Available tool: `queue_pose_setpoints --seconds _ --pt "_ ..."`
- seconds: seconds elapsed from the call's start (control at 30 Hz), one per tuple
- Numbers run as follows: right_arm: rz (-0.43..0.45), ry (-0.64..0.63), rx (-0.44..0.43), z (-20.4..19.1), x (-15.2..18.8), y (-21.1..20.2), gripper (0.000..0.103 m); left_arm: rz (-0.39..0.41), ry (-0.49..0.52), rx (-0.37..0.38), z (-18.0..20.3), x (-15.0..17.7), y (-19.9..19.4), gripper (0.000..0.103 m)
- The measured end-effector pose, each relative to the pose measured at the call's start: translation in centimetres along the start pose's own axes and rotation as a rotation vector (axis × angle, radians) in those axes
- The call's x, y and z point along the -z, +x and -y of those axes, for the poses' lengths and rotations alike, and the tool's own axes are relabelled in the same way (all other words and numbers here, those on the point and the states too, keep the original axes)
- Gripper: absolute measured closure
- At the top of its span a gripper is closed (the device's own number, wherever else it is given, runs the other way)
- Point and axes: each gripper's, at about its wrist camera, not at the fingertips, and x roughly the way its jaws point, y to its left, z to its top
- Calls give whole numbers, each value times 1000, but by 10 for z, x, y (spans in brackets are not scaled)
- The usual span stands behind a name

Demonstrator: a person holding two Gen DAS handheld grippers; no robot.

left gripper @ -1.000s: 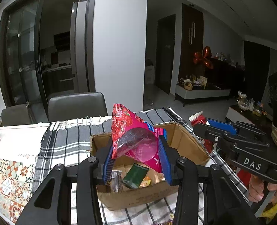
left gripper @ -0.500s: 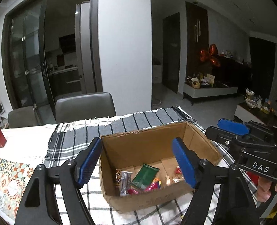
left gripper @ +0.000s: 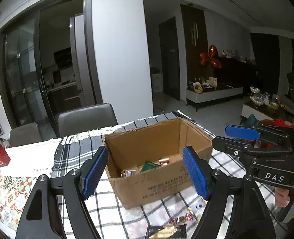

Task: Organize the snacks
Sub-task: 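Return both tools to the snacks left beside the box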

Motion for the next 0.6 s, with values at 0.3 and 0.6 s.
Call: queue_pose_setpoints --seconds 0.3,0.6 --pt "-37 31 14 -6 28 -12 59 -32 10 39 4 26 -14 26" --pt "-119 66 21 -9 65 -8 59 -108 36 80 14 58 -8 26"
